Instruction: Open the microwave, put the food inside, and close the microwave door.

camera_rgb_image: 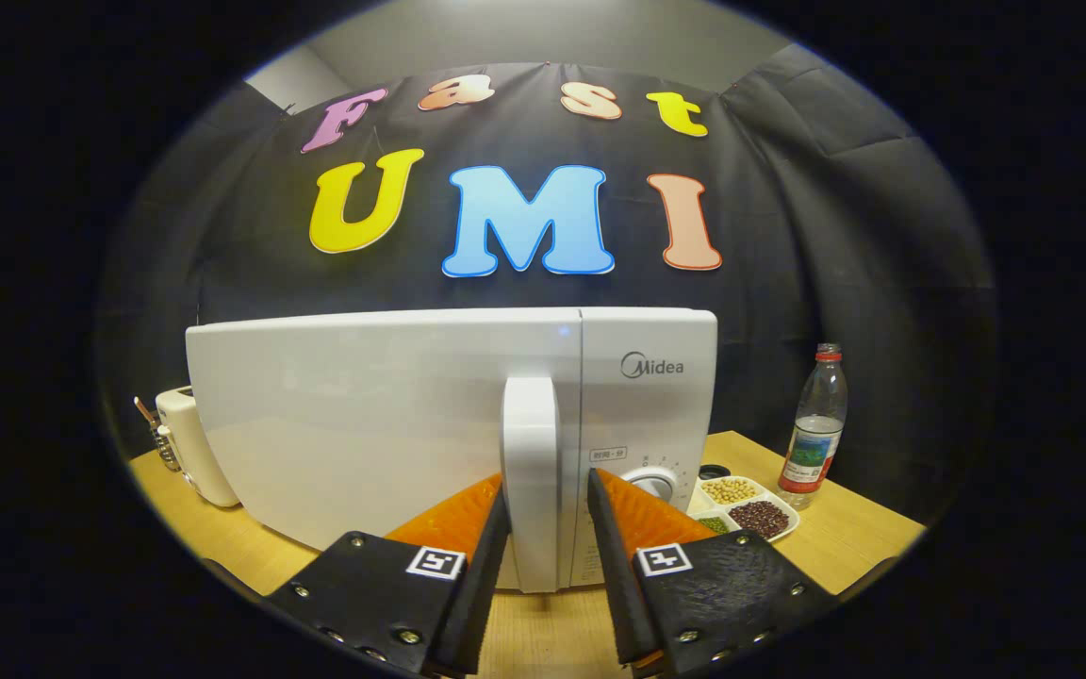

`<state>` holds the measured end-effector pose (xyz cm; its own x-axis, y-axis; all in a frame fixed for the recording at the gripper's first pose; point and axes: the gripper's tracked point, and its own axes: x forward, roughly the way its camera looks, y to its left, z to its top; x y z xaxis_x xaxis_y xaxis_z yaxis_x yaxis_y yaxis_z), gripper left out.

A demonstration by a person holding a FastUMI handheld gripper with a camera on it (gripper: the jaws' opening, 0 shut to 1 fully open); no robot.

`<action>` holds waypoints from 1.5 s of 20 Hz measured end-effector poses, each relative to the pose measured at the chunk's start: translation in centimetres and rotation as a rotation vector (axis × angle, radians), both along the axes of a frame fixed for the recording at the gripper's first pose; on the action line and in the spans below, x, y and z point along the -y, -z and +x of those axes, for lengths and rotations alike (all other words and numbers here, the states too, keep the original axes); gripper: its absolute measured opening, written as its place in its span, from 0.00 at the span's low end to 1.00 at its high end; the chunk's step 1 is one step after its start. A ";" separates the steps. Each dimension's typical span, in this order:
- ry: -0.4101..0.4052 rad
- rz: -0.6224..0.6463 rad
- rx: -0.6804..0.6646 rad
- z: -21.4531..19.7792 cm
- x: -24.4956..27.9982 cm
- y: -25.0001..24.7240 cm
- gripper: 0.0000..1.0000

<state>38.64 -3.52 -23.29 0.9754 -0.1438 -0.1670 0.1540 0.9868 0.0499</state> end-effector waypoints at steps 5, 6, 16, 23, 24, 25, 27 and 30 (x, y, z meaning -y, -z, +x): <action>0.024 -0.006 -0.008 -0.2 -0.1 0.2 0.24; 0.018 -0.005 -0.010 -0.2 -0.1 0.3 0.24; -0.015 -0.021 -0.038 -4.2 -1.5 -0.1 0.09; -0.177 0.115 -0.088 -13.3 -7.6 -0.8 0.09; -0.206 0.125 -0.084 -14.5 -8.9 -1.0 0.09; -0.232 0.124 -0.079 -15.6 -10.1 -1.2 0.09; -0.273 0.125 -0.069 -17.5 -12.4 -1.4 0.09; -0.305 0.109 -0.041 -19.8 -15.6 -1.7 0.09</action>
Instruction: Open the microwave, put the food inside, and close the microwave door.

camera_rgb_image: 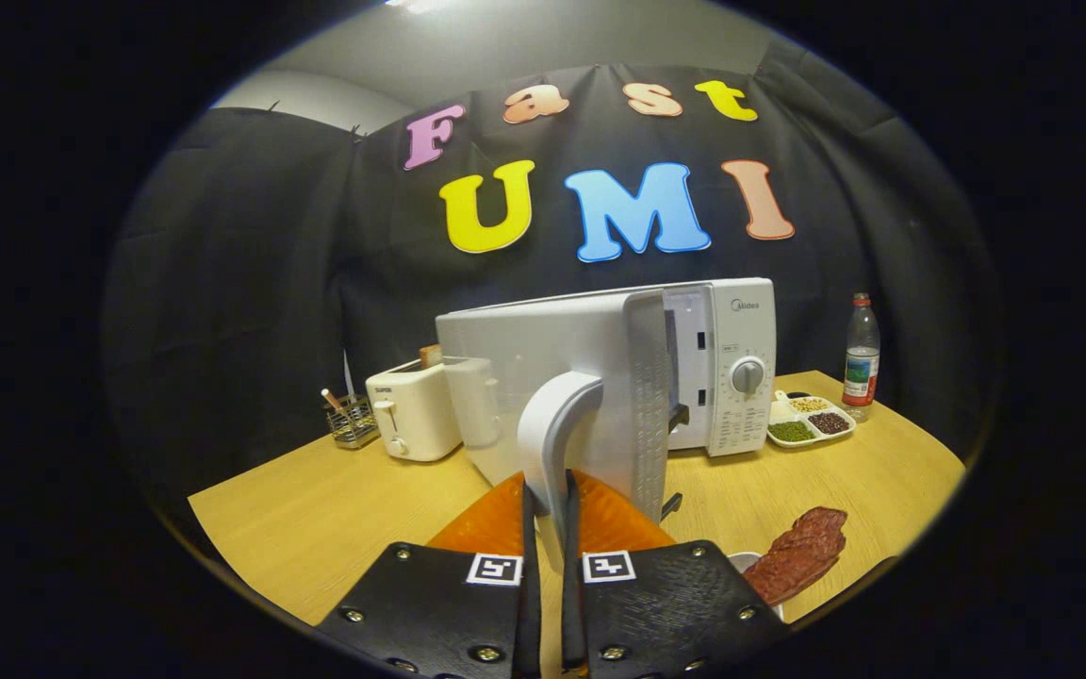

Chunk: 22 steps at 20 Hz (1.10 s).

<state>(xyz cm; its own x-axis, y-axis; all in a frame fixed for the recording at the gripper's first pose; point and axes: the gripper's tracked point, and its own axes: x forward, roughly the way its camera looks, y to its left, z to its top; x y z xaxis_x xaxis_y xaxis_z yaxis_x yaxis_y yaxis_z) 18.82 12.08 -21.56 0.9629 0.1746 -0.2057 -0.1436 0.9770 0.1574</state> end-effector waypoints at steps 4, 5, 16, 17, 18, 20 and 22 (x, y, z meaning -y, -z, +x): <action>-0.031 0.010 0.039 -2.5 -5.4 -0.4 0.09; -0.042 0.012 0.051 -3.1 -6.9 -0.6 0.09; -0.017 -0.095 0.096 -6.3 -17.1 -0.6 0.08; -0.021 -0.081 0.083 -6.5 -17.2 -0.6 0.08; -0.031 -0.067 0.073 -7.0 -17.4 -0.8 0.08; -0.105 -0.041 0.069 -8.2 -18.8 -1.4 0.08; -0.205 -0.011 0.082 -10.0 -20.1 -2.5 0.08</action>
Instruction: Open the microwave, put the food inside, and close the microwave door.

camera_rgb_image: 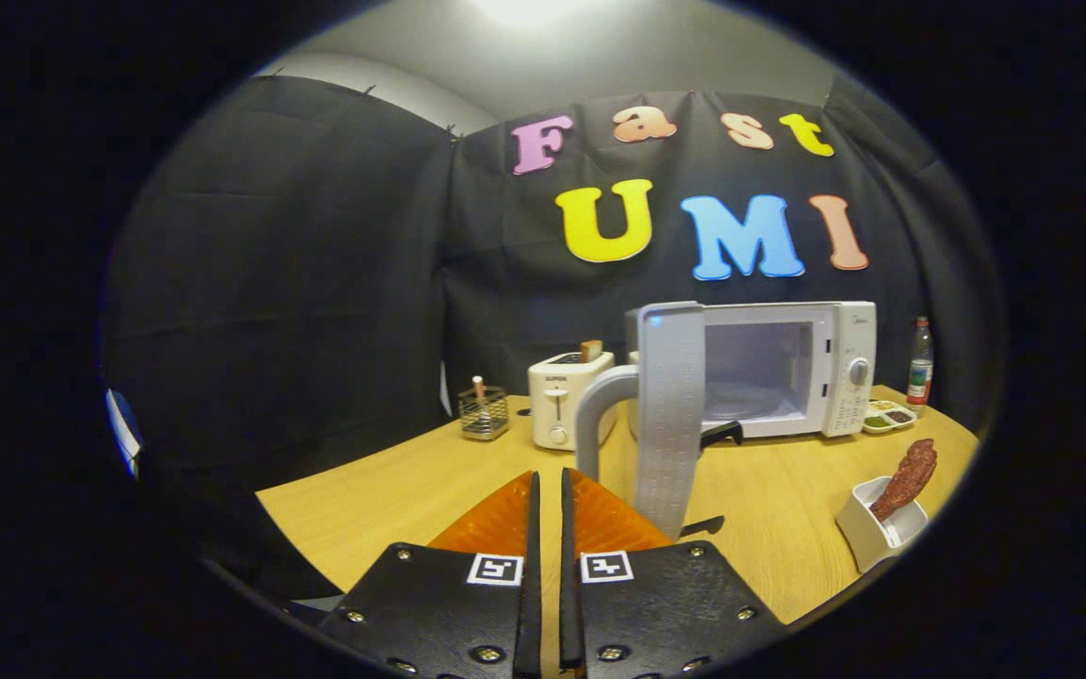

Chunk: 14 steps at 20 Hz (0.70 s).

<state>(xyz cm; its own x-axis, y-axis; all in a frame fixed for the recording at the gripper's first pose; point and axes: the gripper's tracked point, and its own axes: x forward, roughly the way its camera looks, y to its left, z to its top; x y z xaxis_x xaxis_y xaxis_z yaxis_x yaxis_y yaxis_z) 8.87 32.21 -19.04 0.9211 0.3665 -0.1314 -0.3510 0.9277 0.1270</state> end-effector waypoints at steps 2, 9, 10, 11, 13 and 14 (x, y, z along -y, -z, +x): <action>-0.029 -0.016 0.024 -1.1 1.2 -1.2 0.08; -0.040 -0.028 0.028 -3.2 9.3 -3.1 0.73; -0.007 -0.027 0.036 -3.2 11.5 -3.3 0.83; 0.031 -0.024 0.049 -3.1 13.8 -3.5 0.84; 0.137 -0.033 0.061 -2.1 19.0 -3.6 0.84; 0.200 -0.043 0.059 -1.3 21.8 -3.0 0.84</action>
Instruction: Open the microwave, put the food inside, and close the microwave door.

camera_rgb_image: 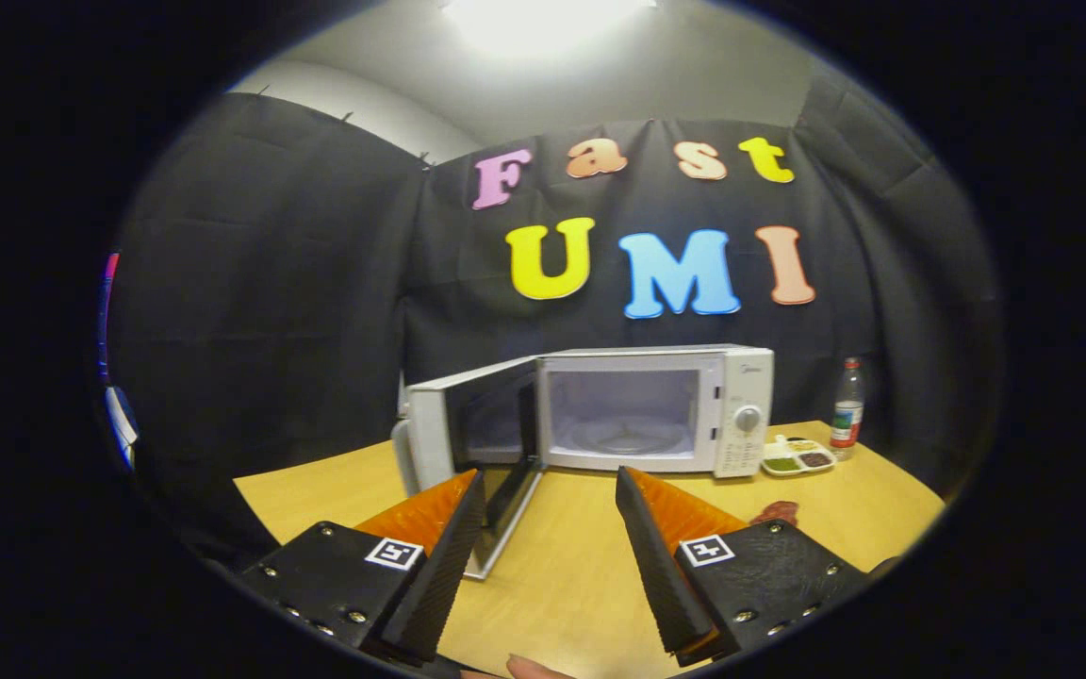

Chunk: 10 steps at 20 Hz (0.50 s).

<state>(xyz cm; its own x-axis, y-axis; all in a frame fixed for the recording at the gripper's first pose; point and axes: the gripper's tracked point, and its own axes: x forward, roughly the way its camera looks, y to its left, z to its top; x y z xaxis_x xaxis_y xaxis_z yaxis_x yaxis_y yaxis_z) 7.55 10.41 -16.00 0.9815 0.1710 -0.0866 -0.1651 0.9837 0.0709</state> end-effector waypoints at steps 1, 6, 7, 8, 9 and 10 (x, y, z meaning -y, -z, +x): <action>0.054 -0.013 -0.011 0.8 2.6 0.6 0.84; 0.241 -0.023 -0.092 3.3 12.4 5.2 0.84; 0.252 -0.011 -0.121 3.8 13.6 6.5 0.84; 0.254 0.006 -0.151 4.2 14.4 7.8 0.84; 0.261 0.017 -0.175 4.6 15.2 8.9 0.84; 0.267 0.034 -0.198 5.0 16.0 9.9 0.85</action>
<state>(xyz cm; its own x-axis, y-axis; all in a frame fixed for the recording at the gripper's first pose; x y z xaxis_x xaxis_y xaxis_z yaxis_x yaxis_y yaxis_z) 12.52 -5.61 -25.94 0.9567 -0.0844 -0.2784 0.1188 0.9869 0.1091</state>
